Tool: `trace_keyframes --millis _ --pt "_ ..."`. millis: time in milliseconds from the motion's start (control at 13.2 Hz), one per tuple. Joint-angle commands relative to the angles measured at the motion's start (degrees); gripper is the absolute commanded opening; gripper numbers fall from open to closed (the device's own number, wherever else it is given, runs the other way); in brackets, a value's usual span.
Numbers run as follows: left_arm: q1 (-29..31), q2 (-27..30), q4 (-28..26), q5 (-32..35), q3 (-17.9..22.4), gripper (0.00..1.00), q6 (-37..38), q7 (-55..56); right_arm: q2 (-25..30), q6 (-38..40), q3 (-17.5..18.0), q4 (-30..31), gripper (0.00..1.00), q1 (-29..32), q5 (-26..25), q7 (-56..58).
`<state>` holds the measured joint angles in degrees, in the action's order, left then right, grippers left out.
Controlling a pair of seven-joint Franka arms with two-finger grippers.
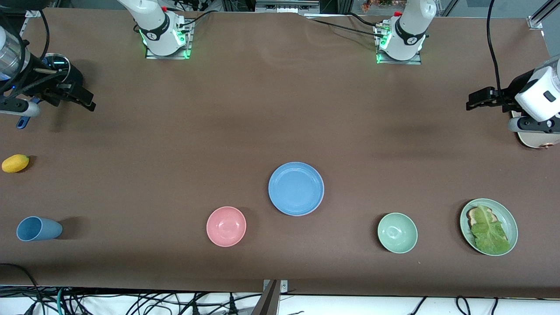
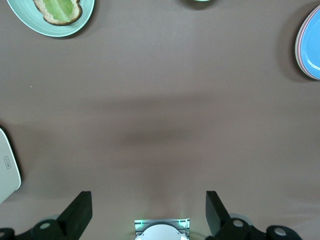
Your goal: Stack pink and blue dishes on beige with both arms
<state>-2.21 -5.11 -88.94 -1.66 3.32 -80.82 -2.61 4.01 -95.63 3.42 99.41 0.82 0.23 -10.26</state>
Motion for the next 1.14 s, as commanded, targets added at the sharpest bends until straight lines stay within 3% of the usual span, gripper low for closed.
trace_keyframes --millis 0,151,227,1060 --pt "0.0 1.2 -1.4 1.2 -0.2 1.00 -0.7 -0.7 -0.1 0.5 -3.1 -0.8 1.00 0.1 -0.4 1.0" --pt "0.0 1.2 -1.5 1.1 -0.2 1.00 -0.7 -0.7 -3.1 2.7 -7.4 -5.0 1.00 -3.0 -0.3 1.0" --pt "-0.1 1.3 -1.5 1.1 -0.2 1.00 -0.7 -0.7 -4.1 3.0 -7.7 -6.1 1.00 -3.1 -0.1 1.2" --pt "-0.3 1.5 -1.5 0.7 -0.3 1.00 -0.7 -0.7 -4.4 3.2 -7.8 -5.6 1.00 -3.2 -0.1 1.7"
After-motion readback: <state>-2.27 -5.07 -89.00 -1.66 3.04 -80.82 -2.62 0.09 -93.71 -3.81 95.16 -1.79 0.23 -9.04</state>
